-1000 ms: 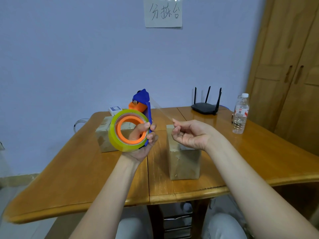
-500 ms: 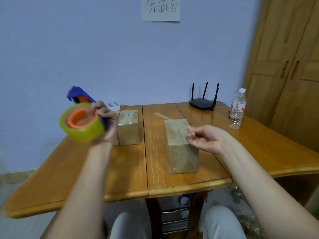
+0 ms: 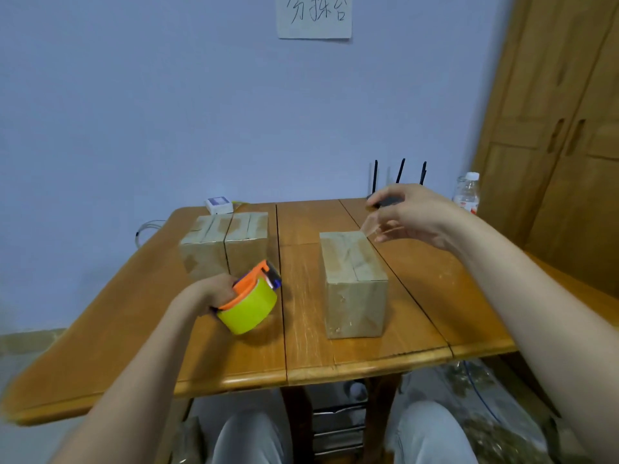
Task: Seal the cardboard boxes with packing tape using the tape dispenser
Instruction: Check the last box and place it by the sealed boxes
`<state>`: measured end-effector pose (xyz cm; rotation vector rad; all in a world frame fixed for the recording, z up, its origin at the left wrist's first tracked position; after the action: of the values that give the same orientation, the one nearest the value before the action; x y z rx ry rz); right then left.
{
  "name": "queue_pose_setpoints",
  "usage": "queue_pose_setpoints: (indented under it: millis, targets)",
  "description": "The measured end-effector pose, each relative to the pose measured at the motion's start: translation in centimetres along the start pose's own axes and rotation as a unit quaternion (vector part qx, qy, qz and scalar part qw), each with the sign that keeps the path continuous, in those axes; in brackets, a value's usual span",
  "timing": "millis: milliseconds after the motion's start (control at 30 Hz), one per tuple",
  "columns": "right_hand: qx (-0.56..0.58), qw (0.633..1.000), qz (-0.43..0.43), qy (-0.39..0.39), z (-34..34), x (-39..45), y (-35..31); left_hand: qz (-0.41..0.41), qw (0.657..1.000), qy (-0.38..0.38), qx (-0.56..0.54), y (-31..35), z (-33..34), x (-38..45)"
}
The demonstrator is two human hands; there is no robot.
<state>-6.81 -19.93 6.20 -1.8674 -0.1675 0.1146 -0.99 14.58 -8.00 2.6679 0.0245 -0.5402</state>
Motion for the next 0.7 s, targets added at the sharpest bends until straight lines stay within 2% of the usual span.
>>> queue_pose_setpoints:
  millis: [100, 233, 400, 467, 533, 567, 633, 700]
  targets:
    - [-0.071, 0.997, -0.036, 0.014, 0.4, -0.2, -0.9, -0.016, 0.997, -0.008, 0.081, 1.0, 0.2, -0.1]
    - [-0.109, 0.993, -0.053, 0.011, 1.1, -0.1, -1.1, -0.020, 0.991, 0.005, 0.129, 1.6, 1.1, 0.8]
    - [-0.094, 0.993, -0.071, 0.005, 2.4, 0.2, -0.6, -0.030, 0.990, 0.012, 0.141, 1.7, 1.8, 1.4]
    - [-0.072, 0.994, -0.080, 0.009, 3.0, 0.4, -0.5, -0.040, 0.985, -0.010, 0.165, 2.3, 1.2, 0.7]
    - [-0.037, 0.996, -0.086, 0.008, 3.6, 0.6, -0.5, -0.025, 0.979, 0.005, 0.202, 3.8, -0.2, -0.6]
    - [-0.018, 0.996, -0.088, 0.005, 3.8, 0.7, -0.6, 0.011, 0.980, 0.039, 0.196, 5.0, -1.0, -1.5]
    - [0.015, 0.996, -0.092, -0.004, 4.3, 1.0, -0.7, 0.151, 0.977, 0.124, 0.086, 8.4, -2.3, -3.7]
    - [0.043, 0.995, -0.093, -0.009, 4.8, 1.2, -0.9, 0.295, 0.937, 0.178, -0.054, 12.1, -2.7, -7.0]
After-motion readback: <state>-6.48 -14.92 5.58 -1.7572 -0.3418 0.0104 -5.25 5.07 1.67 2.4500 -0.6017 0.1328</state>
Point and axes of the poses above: each hand's wrist, its own x-axis towards the middle knuckle, its own z-axis out of the palm, y = z × x, the point moved 3 cm from there along x, towards the middle knuckle, and after that the axes turned 7 degrees about -y, right-handed, at the moved point
